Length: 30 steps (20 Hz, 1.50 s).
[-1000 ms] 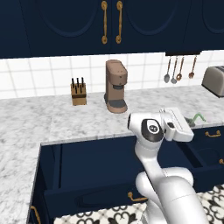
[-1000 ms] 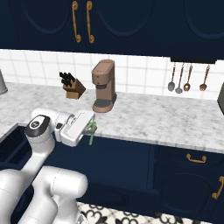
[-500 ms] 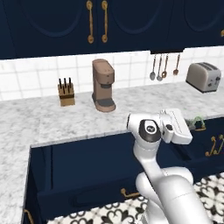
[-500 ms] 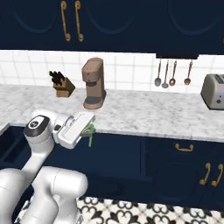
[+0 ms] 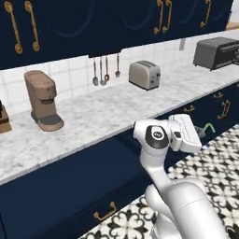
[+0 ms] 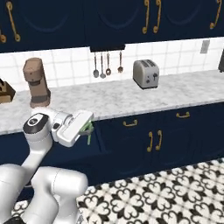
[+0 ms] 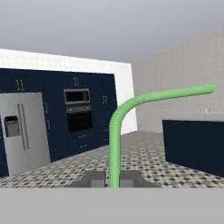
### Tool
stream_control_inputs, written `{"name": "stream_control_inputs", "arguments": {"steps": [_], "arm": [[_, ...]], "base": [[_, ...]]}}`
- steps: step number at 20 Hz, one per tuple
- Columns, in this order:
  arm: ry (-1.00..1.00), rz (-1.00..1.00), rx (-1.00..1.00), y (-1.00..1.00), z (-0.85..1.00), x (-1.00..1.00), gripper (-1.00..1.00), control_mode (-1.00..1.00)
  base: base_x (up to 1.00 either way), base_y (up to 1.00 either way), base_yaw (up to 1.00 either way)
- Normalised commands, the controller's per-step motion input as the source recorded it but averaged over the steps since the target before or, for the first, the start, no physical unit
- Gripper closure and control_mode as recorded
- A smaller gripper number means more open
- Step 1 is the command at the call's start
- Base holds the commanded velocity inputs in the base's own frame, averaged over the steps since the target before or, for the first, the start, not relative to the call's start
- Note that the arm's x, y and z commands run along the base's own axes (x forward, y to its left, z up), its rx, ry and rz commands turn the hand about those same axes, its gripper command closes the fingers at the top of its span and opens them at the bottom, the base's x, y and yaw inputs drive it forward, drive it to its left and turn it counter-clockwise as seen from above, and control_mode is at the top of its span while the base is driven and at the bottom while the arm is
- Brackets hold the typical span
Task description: Take a straw from the drawer in front and place it inside the glass cup on the dining counter.
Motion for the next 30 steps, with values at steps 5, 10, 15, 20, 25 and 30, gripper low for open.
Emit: {"name": "stream_control_inputs", "arguments": {"steps": [5,10,15,20,25,30], "arm": [[0.0,0.0,0.0,0.0,0.0,0.0,1.0,1.0],[0.0,0.0,0.0,0.0,0.0,0.0,1.0,1.0],[0.0,0.0,0.0,0.0,0.0,0.0,1.0,1.0],[0.0,0.0,0.0,0.0,0.0,0.0,1.0,1.0],[0.0,0.0,0.0,0.0,0.0,0.0,1.0,1.0],[0.0,0.0,0.0,0.0,0.0,0.0,1.0,1.0]], "base": [[-0.1,-0.32,-0.69],[-0.06,-0.44,-0.64],[-0.04,-0.6,-0.58],[0.0,-0.73,-0.5],[0.09,-0.84,-0.41],[0.36,-0.93,-0.44]]}}
